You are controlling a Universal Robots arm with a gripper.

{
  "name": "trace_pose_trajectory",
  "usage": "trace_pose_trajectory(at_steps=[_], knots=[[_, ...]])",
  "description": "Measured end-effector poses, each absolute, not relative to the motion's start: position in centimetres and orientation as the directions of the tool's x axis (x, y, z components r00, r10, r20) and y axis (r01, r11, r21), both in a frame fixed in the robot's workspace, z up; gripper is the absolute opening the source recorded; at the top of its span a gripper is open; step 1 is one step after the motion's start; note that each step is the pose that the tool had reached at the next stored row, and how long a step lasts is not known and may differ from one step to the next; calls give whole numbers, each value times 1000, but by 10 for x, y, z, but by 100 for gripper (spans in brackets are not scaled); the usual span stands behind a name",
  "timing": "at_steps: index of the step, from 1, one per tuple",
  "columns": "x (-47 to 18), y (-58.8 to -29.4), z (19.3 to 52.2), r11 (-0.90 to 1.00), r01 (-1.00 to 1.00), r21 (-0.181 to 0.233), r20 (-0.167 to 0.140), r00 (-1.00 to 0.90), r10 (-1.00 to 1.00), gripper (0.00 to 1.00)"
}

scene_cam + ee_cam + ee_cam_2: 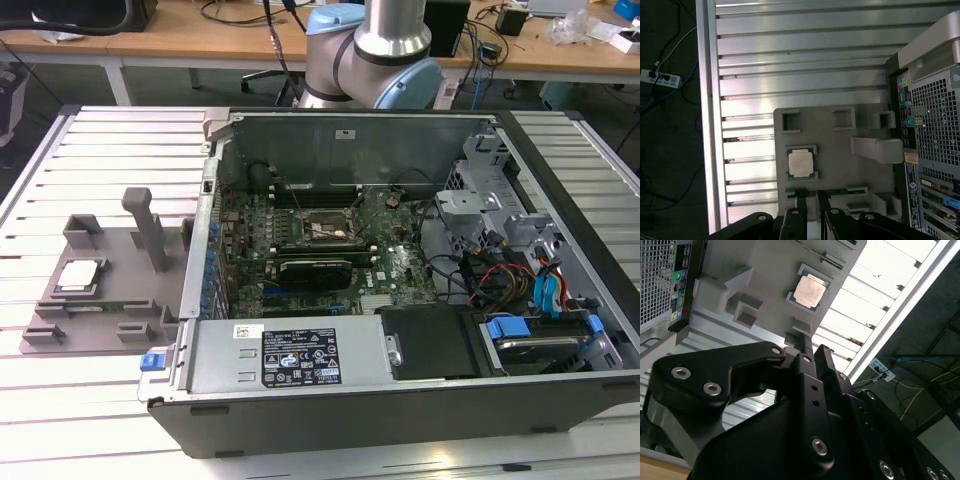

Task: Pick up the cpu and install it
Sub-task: 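Pick up the cpu and move it towards the insertion slot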

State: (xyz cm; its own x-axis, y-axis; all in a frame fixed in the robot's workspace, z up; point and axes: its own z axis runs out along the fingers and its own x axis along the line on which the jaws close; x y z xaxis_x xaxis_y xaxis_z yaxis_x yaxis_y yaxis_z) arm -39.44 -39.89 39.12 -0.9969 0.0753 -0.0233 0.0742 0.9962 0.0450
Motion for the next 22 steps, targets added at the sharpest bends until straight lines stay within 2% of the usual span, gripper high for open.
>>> trace_pose_trajectory(at_steps=[1, 3, 4, 6, 7, 9, 10, 11, 22], knots=[[-394, -399, 391, 996, 74, 45, -23, -997, 75, 23], [-394, -399, 391, 996, 74, 45, -23, -997, 75, 36], [-394, -399, 391, 996, 74, 45, -23, -997, 75, 36], [-394, -399, 391, 996, 74, 45, -23, -997, 75, 47], [-395, -399, 391, 996, 74, 45, -23, -997, 75, 47], [-395, -399, 391, 996, 74, 41, -23, -997, 75, 60], [-395, -399, 391, 997, 73, 0, -27, -997, 73, 60], [-394, -399, 391, 998, 60, -5, -27, -998, 60, 60], [-394, -399, 390, 1000, 18, -5, -27, -999, 17, 60]])
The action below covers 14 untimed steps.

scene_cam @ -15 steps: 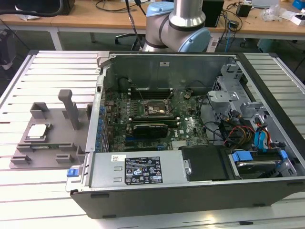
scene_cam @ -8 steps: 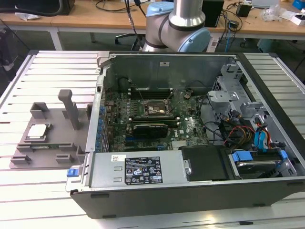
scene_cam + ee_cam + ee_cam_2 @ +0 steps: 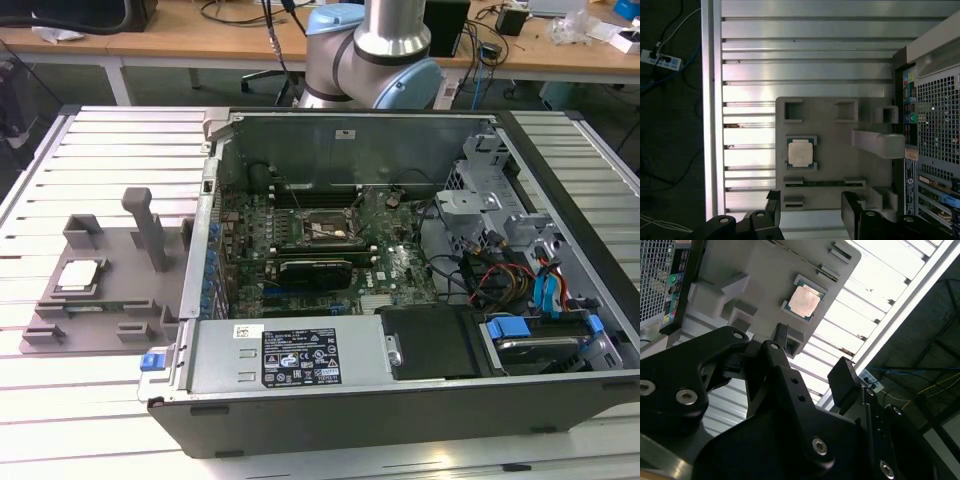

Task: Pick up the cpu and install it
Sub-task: 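Pick up the cpu and move it towards the insertion slot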

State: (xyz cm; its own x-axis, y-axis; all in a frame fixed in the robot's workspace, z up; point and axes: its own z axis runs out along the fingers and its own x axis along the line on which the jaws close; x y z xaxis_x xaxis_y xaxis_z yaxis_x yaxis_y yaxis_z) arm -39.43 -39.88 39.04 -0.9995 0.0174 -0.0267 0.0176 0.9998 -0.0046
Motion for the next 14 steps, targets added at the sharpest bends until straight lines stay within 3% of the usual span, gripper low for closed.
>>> trace_pose_trajectory(at_steps=[14], knots=[[-394, -399, 385, 1000, 18, -5, -27, -999, 17, 60]])
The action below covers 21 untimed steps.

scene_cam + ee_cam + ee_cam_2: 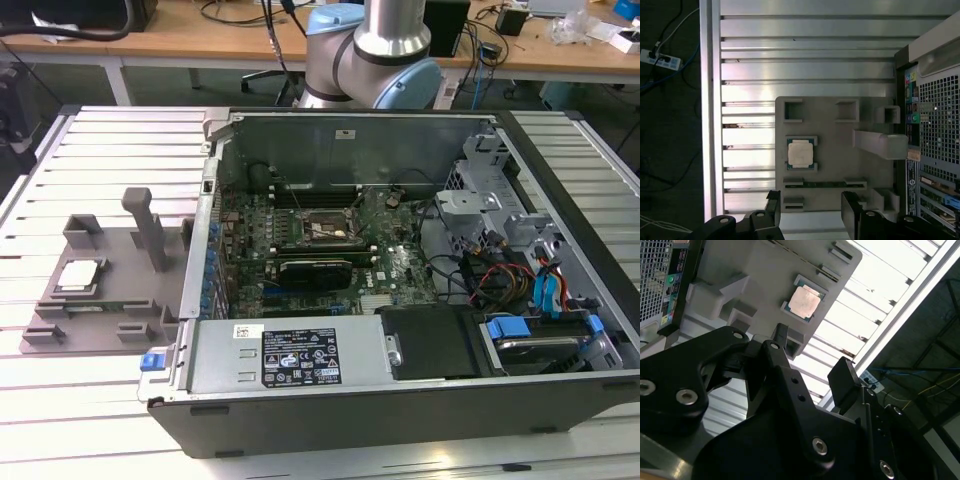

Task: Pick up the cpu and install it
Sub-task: 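Pick up the cpu and move it towards the insertion slot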

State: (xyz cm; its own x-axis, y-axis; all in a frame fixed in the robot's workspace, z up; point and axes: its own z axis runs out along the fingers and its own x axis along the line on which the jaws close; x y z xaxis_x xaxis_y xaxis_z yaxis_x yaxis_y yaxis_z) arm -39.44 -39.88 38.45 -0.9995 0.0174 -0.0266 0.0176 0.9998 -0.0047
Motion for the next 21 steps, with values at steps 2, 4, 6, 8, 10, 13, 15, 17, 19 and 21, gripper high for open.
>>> trace_pose_trajectory(at_steps=[2, 4, 6, 8, 10, 13, 15, 17, 19, 21], knots=[[-394, -399, 384, 1000, 18, -5, -27, -999, 17, 60], [-394, -399, 382, 1000, 18, -5, -27, -999, 17, 60], [-394, -399, 381, 1000, 18, -5, -27, -999, 17, 60], [-394, -399, 380, 1000, 18, -5, -27, -999, 17, 60], [-394, -399, 379, 1000, 18, -5, -27, -999, 17, 60], [-394, -399, 378, 1000, 18, -5, -27, -999, 17, 60], [-394, -399, 377, 1000, 18, -5, -27, -999, 17, 60], [-394, -399, 376, 1000, 18, -5, -27, -999, 17, 60], [-394, -399, 375, 1000, 18, -5, -27, -999, 17, 60], [-394, -399, 374, 1000, 18, -5, -27, -999, 17, 60]])
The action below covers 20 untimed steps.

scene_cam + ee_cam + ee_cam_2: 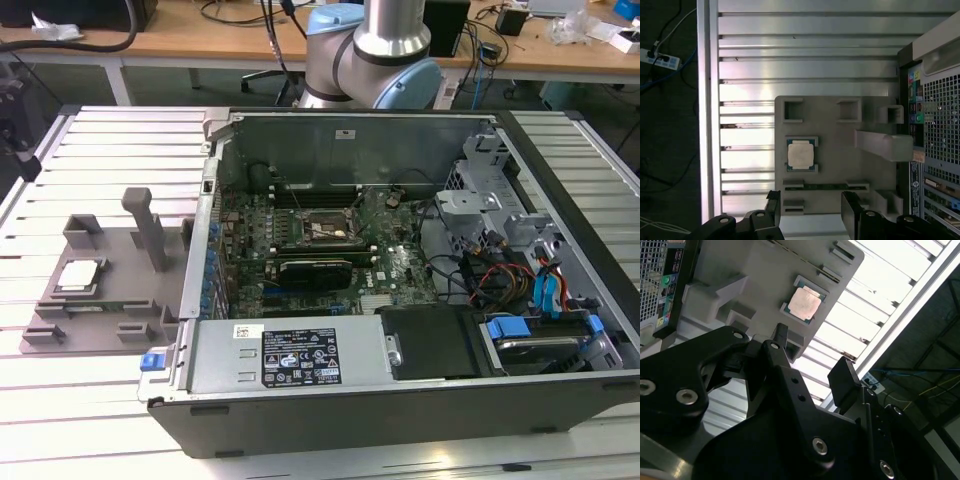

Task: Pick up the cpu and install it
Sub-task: 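Pick up the cpu and move it towards the insertion slot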

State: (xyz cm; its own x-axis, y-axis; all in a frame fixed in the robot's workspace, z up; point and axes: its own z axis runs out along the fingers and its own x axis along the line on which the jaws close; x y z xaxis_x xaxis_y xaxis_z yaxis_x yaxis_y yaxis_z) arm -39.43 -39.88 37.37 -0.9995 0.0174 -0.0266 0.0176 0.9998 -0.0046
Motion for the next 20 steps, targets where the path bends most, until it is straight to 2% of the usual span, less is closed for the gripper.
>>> trace_pose_trajectory(at_steps=[20], knots=[[-394, -399, 361, 1000, 18, -5, -27, -999, 17, 60]])
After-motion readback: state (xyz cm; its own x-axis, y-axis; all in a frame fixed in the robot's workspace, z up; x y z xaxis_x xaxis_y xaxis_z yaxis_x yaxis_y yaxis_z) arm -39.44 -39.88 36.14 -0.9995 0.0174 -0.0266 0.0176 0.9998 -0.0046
